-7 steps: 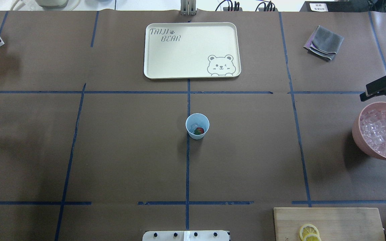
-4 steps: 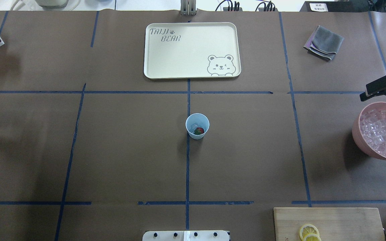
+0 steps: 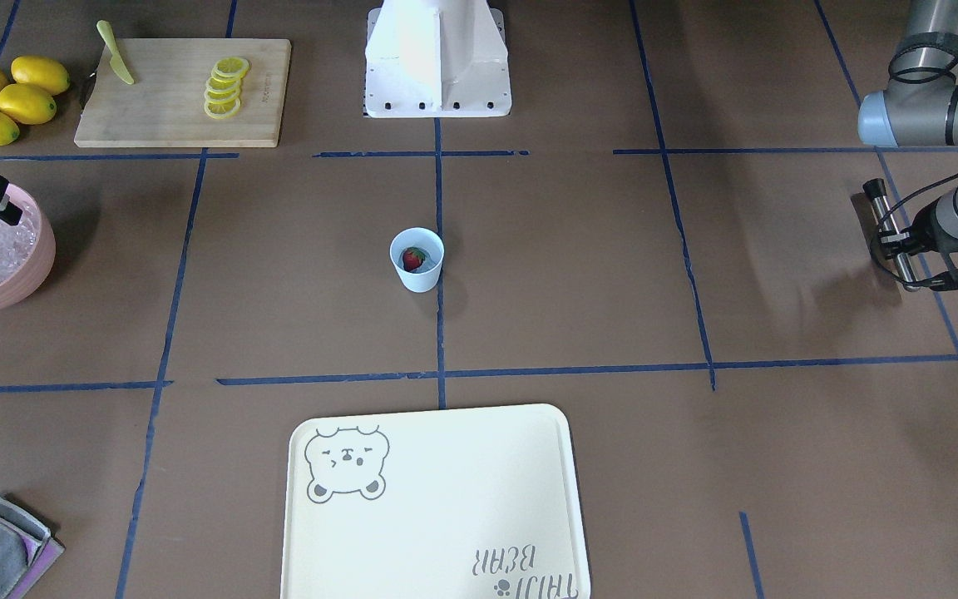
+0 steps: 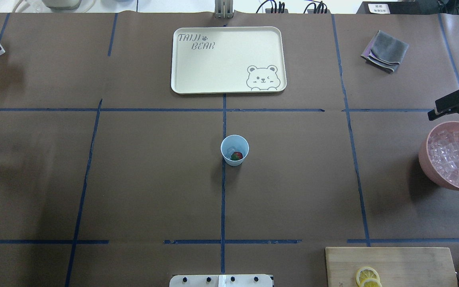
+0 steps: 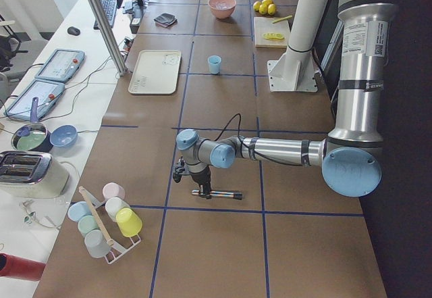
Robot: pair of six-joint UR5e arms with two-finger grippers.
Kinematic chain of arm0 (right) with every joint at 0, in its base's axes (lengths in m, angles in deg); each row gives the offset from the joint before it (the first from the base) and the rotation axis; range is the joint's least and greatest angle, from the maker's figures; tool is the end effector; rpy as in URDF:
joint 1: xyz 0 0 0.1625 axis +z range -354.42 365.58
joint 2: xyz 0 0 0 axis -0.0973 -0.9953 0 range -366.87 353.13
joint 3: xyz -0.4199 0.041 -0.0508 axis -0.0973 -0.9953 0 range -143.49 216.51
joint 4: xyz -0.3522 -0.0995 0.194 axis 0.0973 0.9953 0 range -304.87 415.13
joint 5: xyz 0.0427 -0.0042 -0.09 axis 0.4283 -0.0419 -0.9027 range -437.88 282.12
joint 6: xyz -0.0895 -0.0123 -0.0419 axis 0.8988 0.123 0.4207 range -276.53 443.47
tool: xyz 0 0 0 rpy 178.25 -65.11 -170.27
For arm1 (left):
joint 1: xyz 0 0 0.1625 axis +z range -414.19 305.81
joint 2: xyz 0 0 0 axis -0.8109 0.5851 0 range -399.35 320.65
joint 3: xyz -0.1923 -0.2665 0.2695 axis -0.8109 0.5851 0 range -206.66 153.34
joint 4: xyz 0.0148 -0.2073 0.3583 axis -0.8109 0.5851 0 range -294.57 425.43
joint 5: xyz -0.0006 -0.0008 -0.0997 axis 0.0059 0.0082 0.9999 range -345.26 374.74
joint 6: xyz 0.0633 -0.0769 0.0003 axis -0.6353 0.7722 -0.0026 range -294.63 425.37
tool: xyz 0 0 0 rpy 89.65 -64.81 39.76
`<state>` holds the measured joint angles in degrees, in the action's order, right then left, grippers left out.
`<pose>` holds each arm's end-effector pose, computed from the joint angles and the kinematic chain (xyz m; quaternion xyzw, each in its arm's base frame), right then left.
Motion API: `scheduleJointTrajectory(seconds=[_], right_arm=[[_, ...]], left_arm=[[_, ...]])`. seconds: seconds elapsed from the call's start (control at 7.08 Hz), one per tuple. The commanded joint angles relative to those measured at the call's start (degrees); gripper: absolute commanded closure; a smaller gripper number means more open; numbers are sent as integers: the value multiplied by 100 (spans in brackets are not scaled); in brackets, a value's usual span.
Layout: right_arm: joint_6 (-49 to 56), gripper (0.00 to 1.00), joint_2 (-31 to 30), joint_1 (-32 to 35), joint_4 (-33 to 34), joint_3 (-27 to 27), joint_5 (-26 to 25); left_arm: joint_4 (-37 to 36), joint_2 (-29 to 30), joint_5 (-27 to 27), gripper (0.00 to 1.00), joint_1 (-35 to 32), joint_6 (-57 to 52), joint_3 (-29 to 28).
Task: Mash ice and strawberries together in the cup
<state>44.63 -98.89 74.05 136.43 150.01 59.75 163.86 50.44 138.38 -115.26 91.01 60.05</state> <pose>-0.1168 -0.4591 0.4515 0.0099 -0.4568 0.0290 0.8891 0.1717 -0.4722 0.6855 -0.0959 0.2758 0.0399 0.9556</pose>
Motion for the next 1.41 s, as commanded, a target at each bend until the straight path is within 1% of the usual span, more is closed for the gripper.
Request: scheduleJointTrajectory(seconds=[0.0, 0.14, 0.28, 0.42, 0.71, 0.85, 0.99, 1.13, 1.27], right_arm=[[0, 0, 0, 0, 0, -3, 0], [0, 0, 0, 0, 0, -3, 0], [0, 0, 0, 0, 0, 6, 0], [0, 0, 0, 0, 0, 6, 0], [0, 0, 0, 0, 0, 6, 0], [0, 0, 0, 0, 0, 6, 0], [0, 0, 0, 0, 0, 6, 0], [0, 0, 0, 0, 0, 14, 0], [0, 0, 0, 0, 0, 14, 9]], left_arm=[[45, 3, 46, 97, -1, 3, -109], [62, 12, 47, 91, -1, -6, -110], [80, 12, 38, 73, 8, -49, -119], [98, 3, 46, 21, -1, -50, -110], [107, -23, 47, 4, -10, -50, -66], [98, -41, 47, 0, -18, -58, -31], [98, -84, 186, 0, -45, -67, 135], [80, -180, 318, 0, -210, -67, 406], [45, -425, 328, 0, -247, -67, 913]])
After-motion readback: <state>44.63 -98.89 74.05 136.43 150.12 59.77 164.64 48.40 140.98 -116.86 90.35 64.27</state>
